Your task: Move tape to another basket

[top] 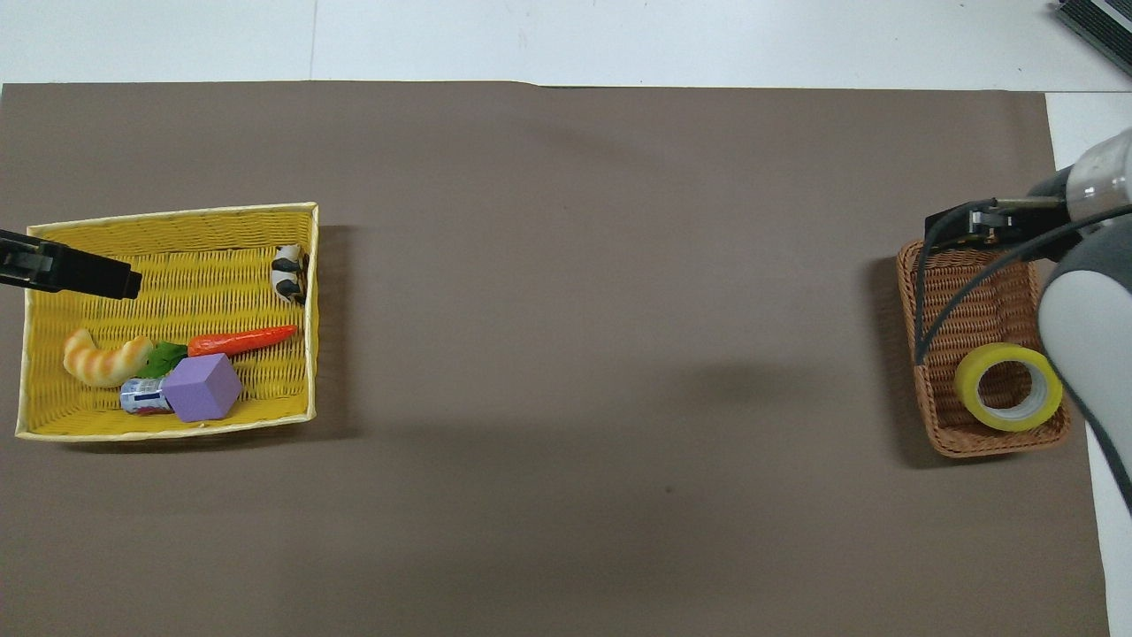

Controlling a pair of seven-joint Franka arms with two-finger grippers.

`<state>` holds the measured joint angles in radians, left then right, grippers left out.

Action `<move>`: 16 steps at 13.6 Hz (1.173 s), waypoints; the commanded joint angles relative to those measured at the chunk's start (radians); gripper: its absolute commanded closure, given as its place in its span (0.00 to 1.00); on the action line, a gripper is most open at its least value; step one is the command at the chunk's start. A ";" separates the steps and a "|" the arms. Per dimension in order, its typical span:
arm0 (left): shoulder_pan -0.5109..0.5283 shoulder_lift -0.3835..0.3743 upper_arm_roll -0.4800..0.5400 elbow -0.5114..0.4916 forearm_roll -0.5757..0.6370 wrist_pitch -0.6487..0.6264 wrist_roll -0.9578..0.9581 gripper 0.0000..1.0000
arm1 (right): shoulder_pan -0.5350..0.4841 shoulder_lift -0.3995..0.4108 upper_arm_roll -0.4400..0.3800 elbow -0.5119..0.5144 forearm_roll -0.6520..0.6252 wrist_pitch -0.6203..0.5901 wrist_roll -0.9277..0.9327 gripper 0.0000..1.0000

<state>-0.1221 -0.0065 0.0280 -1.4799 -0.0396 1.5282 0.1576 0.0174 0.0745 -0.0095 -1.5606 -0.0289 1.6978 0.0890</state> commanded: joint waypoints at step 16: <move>0.010 -0.020 -0.006 -0.022 0.017 0.001 0.005 0.00 | -0.019 -0.079 0.002 0.066 0.023 -0.264 -0.109 0.00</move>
<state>-0.1221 -0.0065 0.0280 -1.4799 -0.0396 1.5282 0.1576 0.0090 -0.0069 -0.0109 -1.5164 -0.0209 1.4537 0.0102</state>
